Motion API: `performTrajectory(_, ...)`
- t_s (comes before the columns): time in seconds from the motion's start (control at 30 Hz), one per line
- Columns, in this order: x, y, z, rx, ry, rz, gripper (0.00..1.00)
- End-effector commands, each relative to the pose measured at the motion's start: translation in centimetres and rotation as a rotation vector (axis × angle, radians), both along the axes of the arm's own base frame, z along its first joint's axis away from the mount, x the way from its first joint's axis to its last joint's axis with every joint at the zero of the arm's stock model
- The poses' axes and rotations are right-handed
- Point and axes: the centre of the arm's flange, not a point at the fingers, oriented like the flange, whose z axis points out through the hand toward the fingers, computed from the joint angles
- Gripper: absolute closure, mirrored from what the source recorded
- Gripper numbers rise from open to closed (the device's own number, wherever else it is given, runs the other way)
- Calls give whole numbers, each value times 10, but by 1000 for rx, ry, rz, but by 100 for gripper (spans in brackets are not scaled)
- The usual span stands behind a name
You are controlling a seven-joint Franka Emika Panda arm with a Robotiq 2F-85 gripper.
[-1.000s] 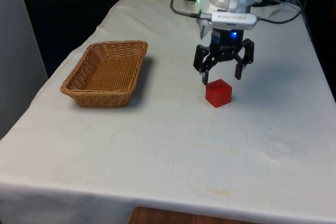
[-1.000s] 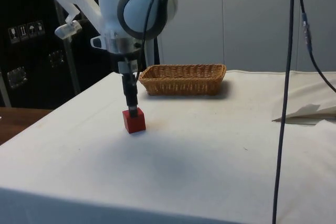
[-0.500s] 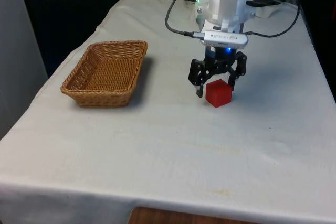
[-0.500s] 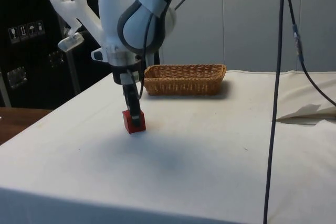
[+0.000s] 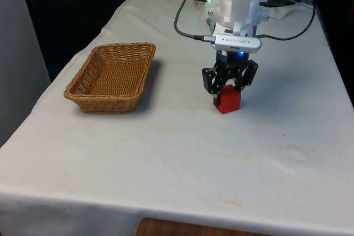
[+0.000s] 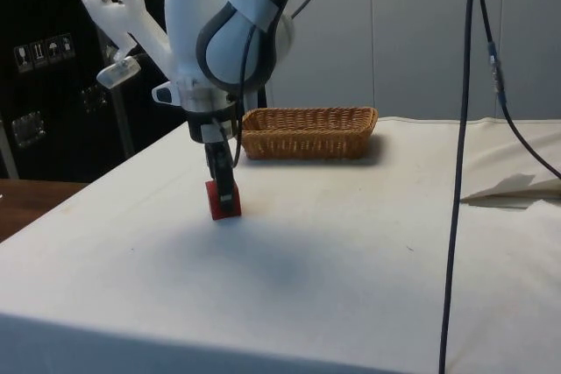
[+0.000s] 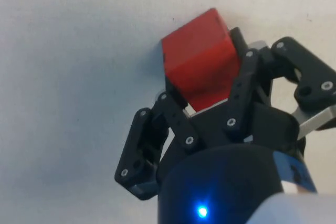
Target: Pick up the cube and place it into the basket.
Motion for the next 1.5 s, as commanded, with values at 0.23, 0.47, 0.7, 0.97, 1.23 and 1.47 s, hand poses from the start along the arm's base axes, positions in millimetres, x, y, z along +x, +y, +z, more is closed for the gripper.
performTrajectory(0.23,0,0,-2,0,-2,1,97)
performTrajectory(0.47,0,0,0,1,-1,-1,97)
performTrajectory(0.7,3,-4,7,-1,-7,-15,97)
performTrajectory(0.97,6,-17,34,-6,-8,-62,97)
performTrajectory(1.23,9,-28,52,-8,-7,-93,97)
performTrajectory(1.47,12,-40,67,-12,-7,-117,97)
